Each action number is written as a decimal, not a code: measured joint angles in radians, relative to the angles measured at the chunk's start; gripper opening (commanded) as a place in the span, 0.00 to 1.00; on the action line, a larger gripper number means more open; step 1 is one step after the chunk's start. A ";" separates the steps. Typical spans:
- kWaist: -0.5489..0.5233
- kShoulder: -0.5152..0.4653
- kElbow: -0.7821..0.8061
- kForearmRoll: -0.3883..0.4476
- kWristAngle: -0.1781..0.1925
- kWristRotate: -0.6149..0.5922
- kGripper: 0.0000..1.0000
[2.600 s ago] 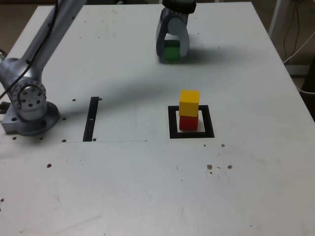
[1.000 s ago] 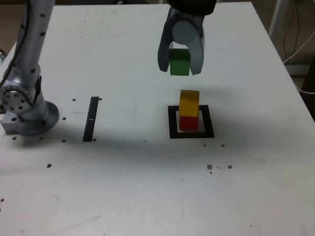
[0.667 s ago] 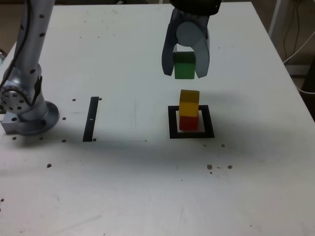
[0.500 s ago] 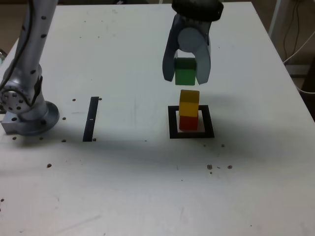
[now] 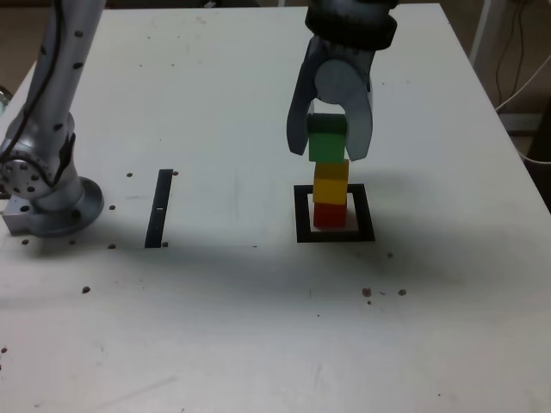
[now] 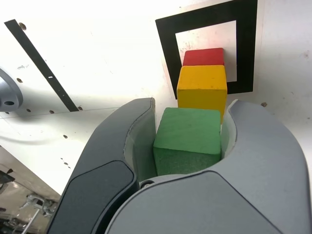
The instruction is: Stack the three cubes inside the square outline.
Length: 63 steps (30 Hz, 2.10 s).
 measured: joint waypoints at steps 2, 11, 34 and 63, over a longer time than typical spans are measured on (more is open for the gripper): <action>-0.001 0.011 -0.001 0.000 -0.002 0.000 0.39; -0.003 0.037 -0.001 -0.004 -0.008 0.000 0.39; -0.001 0.047 0.020 -0.021 -0.005 0.028 0.97; 0.004 -0.173 0.097 -0.012 0.071 0.022 0.98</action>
